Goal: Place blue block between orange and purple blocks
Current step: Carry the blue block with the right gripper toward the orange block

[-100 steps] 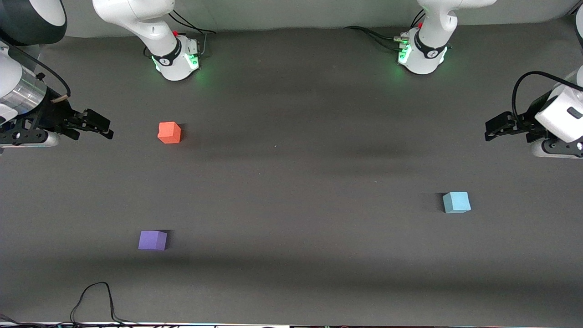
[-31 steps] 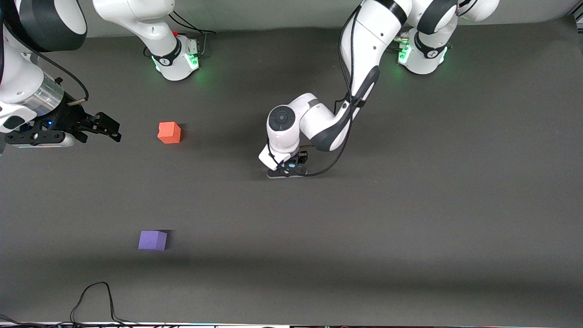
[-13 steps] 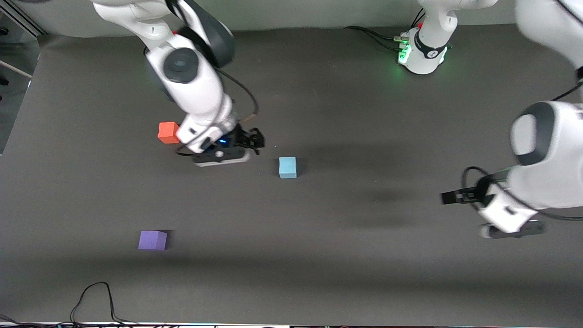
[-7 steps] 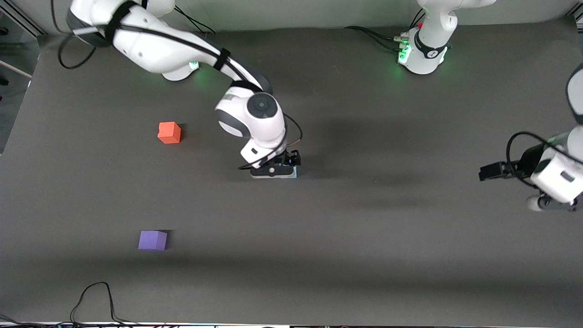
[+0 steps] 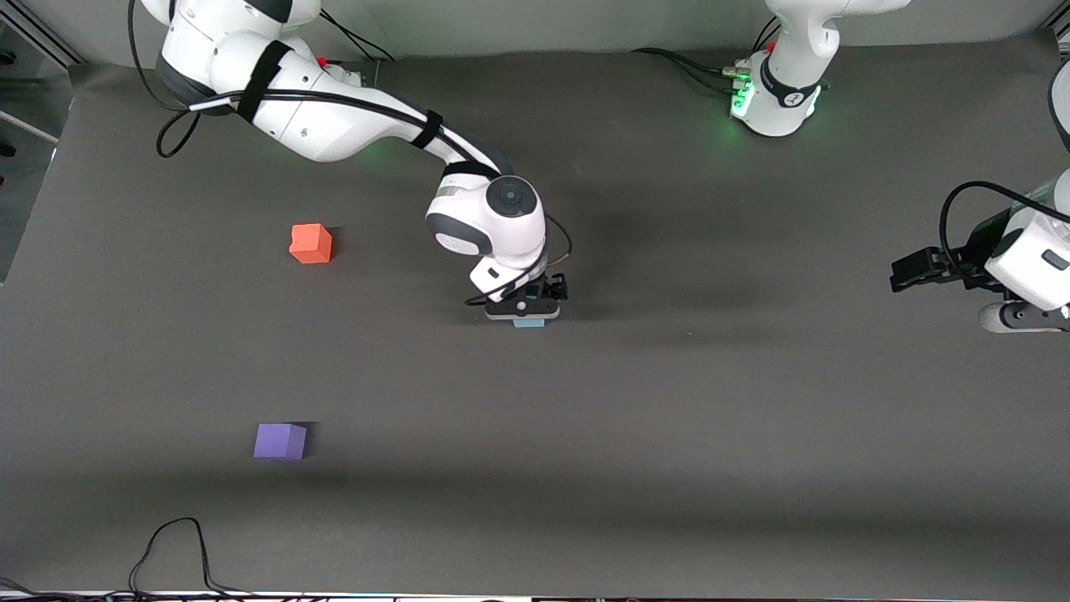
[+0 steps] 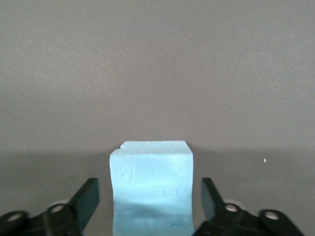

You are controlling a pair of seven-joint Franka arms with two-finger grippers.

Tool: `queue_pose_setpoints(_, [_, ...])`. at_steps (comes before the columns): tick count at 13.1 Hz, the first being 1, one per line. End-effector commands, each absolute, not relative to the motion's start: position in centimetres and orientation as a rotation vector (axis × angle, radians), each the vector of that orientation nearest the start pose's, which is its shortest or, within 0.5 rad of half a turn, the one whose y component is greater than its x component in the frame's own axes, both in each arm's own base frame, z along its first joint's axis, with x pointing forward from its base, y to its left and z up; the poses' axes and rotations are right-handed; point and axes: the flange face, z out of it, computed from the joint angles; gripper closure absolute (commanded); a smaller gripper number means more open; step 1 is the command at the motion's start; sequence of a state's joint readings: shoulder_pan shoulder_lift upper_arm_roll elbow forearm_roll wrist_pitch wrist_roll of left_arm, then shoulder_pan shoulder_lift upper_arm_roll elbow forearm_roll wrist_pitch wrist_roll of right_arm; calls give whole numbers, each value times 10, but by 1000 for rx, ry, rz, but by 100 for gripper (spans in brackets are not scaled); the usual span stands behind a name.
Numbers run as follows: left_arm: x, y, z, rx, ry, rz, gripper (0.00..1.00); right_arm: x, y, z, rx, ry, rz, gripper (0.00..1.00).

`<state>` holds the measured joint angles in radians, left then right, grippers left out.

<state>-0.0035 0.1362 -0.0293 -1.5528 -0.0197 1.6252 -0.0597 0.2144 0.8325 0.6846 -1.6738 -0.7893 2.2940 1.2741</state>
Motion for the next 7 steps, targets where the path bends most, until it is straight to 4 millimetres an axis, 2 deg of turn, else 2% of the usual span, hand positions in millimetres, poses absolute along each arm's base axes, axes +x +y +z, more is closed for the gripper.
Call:
queue_pose_setpoints(1, [587, -25, 566, -3149, -13, 80, 0, 474, 483, 199, -3138, 48, -200, 75])
queue_pose_setpoints(3, [582, -28, 572, -3149, -16, 68, 0, 482, 479, 205, -3137, 54, -213, 81])
queue_pose_setpoints(5, [572, -26, 577, -3149, -11, 54, 0, 491, 472, 219, -3164, 68, -230, 82])
queue_pose_setpoints(6, [569, -26, 579, -3147, -11, 49, 0, 495, 467, 234, -3186, 60, -213, 82])
queue_pose_setpoints(7, [570, -26, 578, -3147, -8, 58, 0, 503, 462, 257, -3164, 55, -161, 82])
